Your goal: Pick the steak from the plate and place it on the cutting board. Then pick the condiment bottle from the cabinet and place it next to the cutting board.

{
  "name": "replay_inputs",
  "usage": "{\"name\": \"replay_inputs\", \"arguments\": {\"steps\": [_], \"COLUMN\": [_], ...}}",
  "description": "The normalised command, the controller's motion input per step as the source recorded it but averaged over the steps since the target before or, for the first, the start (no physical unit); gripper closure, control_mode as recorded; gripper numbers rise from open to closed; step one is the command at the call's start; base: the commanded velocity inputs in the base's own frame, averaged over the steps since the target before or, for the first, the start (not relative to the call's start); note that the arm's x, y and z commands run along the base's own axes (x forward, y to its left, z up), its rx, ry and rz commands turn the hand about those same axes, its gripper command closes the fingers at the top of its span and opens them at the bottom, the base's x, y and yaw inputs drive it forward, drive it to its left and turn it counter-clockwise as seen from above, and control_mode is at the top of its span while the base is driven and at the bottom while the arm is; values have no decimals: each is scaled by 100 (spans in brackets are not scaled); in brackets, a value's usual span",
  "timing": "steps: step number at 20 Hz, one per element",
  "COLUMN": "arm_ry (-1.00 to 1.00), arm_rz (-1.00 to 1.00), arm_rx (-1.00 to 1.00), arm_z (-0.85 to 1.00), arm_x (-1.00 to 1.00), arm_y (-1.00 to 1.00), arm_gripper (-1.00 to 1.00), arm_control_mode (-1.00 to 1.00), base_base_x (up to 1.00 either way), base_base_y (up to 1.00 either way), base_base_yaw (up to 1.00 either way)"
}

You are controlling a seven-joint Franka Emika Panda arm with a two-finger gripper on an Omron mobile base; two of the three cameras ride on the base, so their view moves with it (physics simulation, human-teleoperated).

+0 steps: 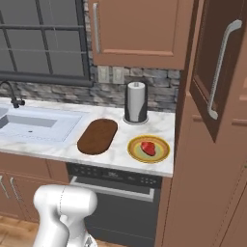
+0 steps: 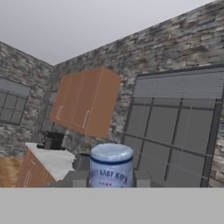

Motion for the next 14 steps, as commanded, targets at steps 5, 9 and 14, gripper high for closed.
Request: {"name": "replay_inputs", "arguments": {"steps": [5, 9, 14], "arm_ry": [0, 0, 0], "arm_rz": [0, 0, 0], "arm_rx": [0, 0, 0], "arm_z": [0, 0, 0], "arm_x": [0, 0, 0], "arm_y": [0, 0, 0], "arm_gripper": [100, 100, 100], "arm_control_mode": [100, 100, 100], "base_base_x": [39, 39, 40], "base_base_y": [1, 3, 3], "base_base_yaw": [0, 0, 0]}}
